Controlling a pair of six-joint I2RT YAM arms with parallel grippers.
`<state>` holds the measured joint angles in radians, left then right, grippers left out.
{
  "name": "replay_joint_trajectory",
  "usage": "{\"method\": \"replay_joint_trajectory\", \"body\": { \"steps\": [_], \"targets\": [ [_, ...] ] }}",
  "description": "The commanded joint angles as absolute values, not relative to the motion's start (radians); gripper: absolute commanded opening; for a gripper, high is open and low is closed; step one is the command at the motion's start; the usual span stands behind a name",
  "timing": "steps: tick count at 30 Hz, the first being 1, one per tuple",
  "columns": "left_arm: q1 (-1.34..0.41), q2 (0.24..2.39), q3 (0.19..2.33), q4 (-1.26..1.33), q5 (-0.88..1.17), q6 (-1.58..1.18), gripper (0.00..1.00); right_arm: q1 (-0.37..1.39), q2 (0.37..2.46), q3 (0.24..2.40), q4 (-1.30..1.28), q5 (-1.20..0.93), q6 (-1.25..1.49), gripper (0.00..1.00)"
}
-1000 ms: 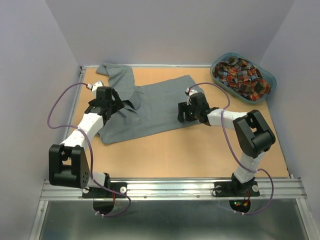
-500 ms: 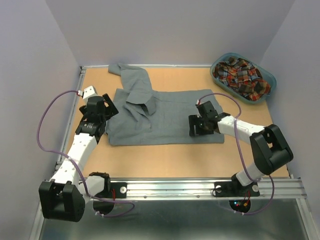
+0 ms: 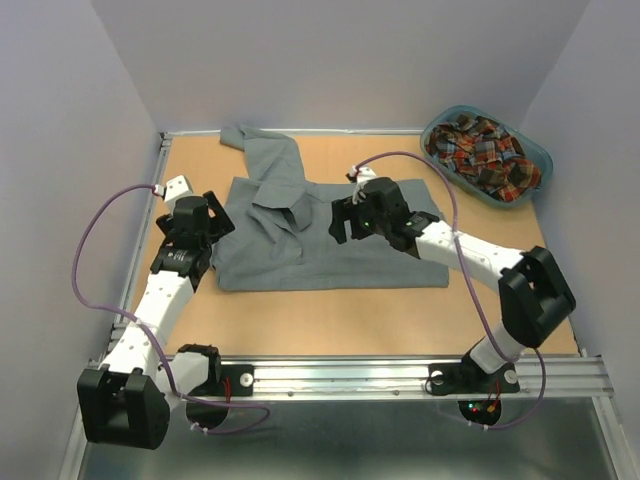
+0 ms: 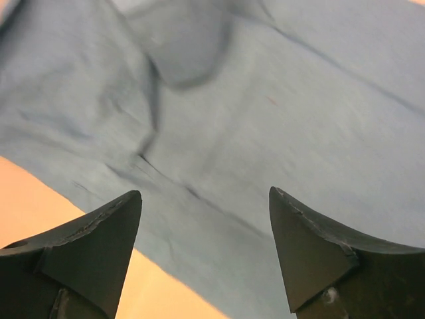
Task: Fold and stack the long sleeve shirts
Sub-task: Fold the shirt
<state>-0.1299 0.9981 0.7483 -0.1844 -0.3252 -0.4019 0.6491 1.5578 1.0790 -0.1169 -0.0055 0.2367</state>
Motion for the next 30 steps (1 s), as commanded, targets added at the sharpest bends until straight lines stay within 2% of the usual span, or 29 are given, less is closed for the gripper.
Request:
{"method": "replay_joint_trajectory", "body": {
  "steps": [1, 7, 11, 16, 25, 28, 30],
  "targets": [
    [-0.127, 0.962, 0.752, -0.173, -0.357, -0.393, 0.94, 0.667, 1.702, 1.199, 0.113, -0.112, 0.204, 0.86],
    [-0.124, 0.950, 0.747, -0.172, -0.347, -0.400, 0.94, 0.667, 1.887, 1.374, 0.161, -0.009, 0.380, 0.88],
    [-0.121, 0.948, 0.750, -0.169, -0.334, -0.402, 0.94, 0.666, 1.971, 1.480, 0.173, 0.034, 0.595, 0.88],
    [-0.107, 0.940, 0.742, -0.164, -0.316, -0.405, 0.94, 0.667, 2.092, 1.601, 0.166, 0.113, 0.759, 0.84],
    [-0.101, 0.934, 0.741, -0.160, -0.305, -0.407, 0.94, 0.666, 2.272, 1.770, 0.080, 0.152, 0.805, 0.78],
    [-0.098, 0.936, 0.739, -0.158, -0.299, -0.408, 0.94, 0.666, 2.290, 1.778, 0.077, 0.155, 0.796, 0.73],
    [-0.095, 0.936, 0.739, -0.156, -0.295, -0.408, 0.94, 0.666, 2.296, 1.793, 0.075, 0.146, 0.753, 0.63]
  ]
}}
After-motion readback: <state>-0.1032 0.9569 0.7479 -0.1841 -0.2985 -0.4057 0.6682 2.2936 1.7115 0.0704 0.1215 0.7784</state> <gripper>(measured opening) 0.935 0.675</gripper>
